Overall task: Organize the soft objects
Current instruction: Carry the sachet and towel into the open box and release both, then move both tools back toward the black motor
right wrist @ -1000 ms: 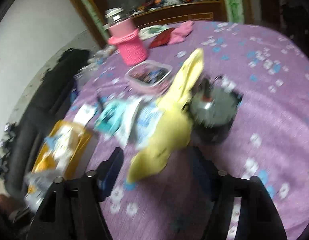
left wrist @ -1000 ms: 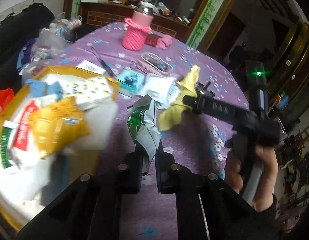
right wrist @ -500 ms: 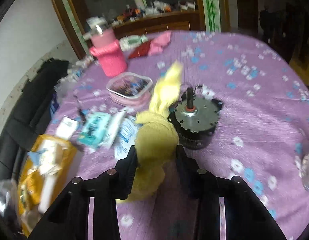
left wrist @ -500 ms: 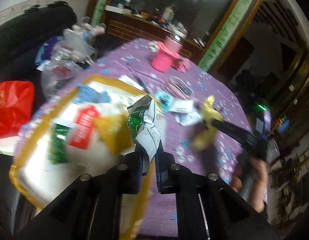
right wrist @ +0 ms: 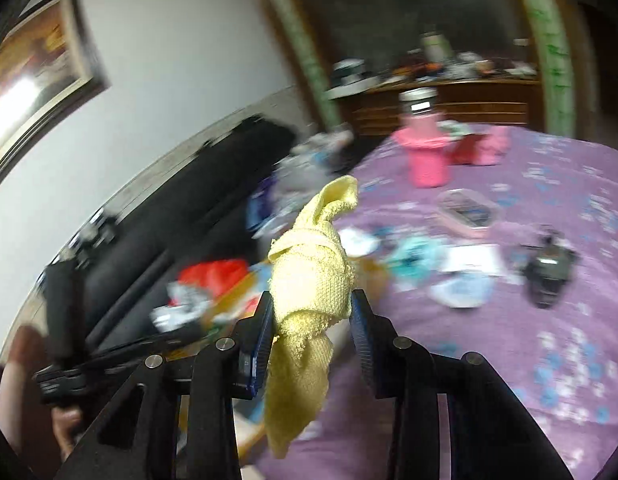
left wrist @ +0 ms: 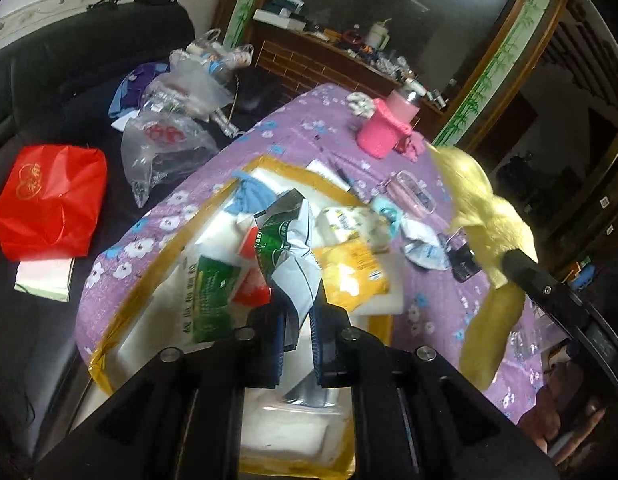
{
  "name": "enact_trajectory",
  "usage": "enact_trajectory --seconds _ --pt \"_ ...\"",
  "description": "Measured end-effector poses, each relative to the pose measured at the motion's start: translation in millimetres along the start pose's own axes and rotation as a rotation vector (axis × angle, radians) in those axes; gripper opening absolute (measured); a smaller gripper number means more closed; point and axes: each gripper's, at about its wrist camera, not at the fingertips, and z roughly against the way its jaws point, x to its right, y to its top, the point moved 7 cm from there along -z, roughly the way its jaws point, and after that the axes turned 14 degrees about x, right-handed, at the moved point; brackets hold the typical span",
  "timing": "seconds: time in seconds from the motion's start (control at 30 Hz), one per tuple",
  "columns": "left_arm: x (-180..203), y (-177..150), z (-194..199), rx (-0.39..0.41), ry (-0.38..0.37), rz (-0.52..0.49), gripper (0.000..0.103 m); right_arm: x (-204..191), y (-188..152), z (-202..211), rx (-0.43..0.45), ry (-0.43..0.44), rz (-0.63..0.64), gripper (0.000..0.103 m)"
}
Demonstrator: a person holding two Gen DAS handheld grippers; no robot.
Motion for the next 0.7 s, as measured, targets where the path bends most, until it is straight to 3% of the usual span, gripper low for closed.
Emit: enact_trajectory --seconds 0.17,0.3,0.4,0.47,0.53,0.6,0.63,0.7 --pt "-13 -14 1 -0.055 0.010 -0.026 0.009 -53 -36 -33 -0.135 0.137 0.032 0.036" --pt "-22 -27 -4 -0.102 0.027 -0.047 0.009 -70 -64 -48 -0.192 0.138 0.082 0.038" --pt "-23 -31 -5 -0.108 0.042 -0.065 0.010 -74 -79 -59 -0.222 0.111 0.092 0.045" --pt "-22 -29 -1 -0.100 0.049 -0.077 0.018 -75 -87 -64 -0.253 0.108 0.091 0.050" --pt "-18 -24 6 -0.056 0.069 -0.094 0.043 -82 -84 -60 -0.244 0.133 0.087 0.066" --pt "-14 -16 16 0.013 0.087 -0.110 0.061 -90 -72 -58 -0.206 0.146 0.102 0.074" --pt "-12 -12 18 0.041 0.089 -0.111 0.067 -89 -65 -50 -0.169 0.132 0.115 0.077" --pt "-4 -5 27 0.091 0.094 -0.125 0.067 -76 -55 -43 -0.141 0.131 0.111 0.078"
